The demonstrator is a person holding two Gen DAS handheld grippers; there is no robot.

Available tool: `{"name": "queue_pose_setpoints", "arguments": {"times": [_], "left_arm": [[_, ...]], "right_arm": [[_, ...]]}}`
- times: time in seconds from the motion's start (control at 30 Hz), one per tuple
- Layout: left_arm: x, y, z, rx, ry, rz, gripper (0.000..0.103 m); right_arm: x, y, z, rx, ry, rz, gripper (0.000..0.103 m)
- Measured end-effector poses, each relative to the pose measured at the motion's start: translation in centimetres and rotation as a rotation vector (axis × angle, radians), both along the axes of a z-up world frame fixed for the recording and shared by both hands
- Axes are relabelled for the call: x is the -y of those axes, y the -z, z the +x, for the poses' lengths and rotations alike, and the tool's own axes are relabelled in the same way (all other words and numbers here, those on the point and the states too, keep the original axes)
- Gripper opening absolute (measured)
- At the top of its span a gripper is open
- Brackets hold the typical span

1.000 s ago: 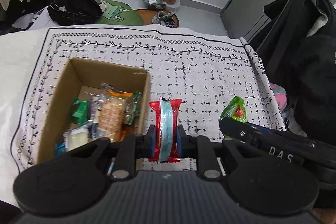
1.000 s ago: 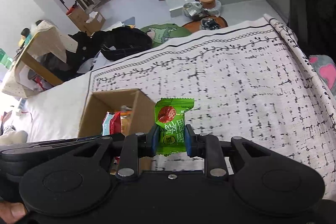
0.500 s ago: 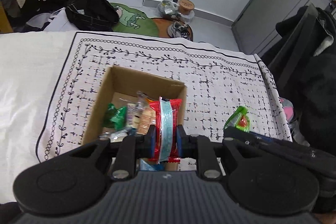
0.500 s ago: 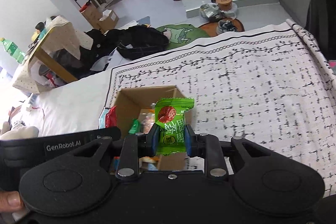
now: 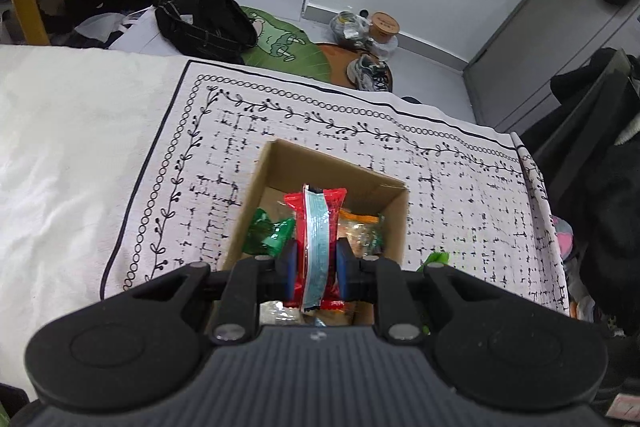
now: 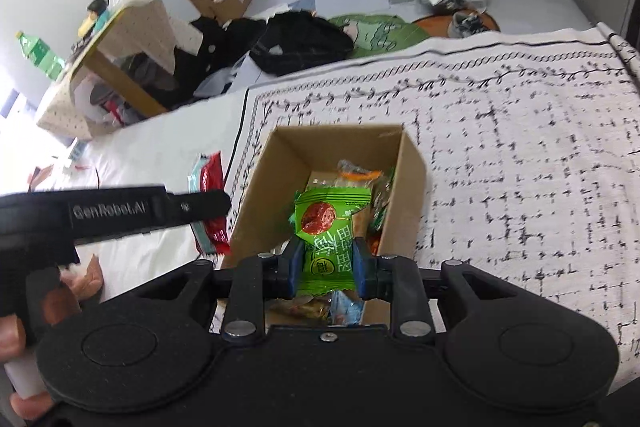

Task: Organize snacks
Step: 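Carry both candies over the box and open both tools to drop them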

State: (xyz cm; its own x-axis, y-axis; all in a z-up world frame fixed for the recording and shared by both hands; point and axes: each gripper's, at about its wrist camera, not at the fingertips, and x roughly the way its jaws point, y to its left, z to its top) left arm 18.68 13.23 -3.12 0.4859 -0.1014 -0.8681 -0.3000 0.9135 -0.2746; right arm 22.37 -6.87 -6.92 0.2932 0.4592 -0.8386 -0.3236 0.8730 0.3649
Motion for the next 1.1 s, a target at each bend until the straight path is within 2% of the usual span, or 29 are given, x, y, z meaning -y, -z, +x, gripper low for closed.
{"name": "queue_pose_setpoints", "arguments": {"times": [0.1, 0.17, 0.2, 0.33, 0.83, 0.97, 1.1], "left_arm": [[-0.7, 0.5, 0.0, -0.006, -0.009, -0.009, 0.019], [-1.2, 0.8, 0.1, -0.011, -0.011, -0.015, 0.019], [-1.4, 1.1, 0.1, -0.015, -0.014, -0.018, 0.019], [-2.0, 1.9, 0.5, -0.029, -0.020, -0.033, 0.019], [-2.0, 3.4, 4.7, -0.042, 0.008, -0.061, 0.019], [-1.7, 3.3, 5.9, -0.022, 0.002, -0.034, 0.021], [-1.7, 3.5, 6.4, -0.044, -0.017, -0.030, 0.022]], "right_arm": [[-0.7, 1.1, -0.1, -0.025, -0.017, -0.031, 0.028], [-0.7, 1.7, -0.1, -0.037, -0.012, -0.044, 0.033], [-0.7, 1.9, 0.0, -0.042, -0.001, -0.050, 0.040], [-0.5, 2.0, 0.5, -0.047, 0.018, -0.043, 0.047], [0.6, 2.6, 2.9, -0.046, 0.077, -0.054, 0.052], [1.2, 2.6, 3.3, -0.049, 0.092, -0.064, 0.052], [1.8, 2.5, 3.5, -0.046, 0.104, -0.072, 0.052]]}}
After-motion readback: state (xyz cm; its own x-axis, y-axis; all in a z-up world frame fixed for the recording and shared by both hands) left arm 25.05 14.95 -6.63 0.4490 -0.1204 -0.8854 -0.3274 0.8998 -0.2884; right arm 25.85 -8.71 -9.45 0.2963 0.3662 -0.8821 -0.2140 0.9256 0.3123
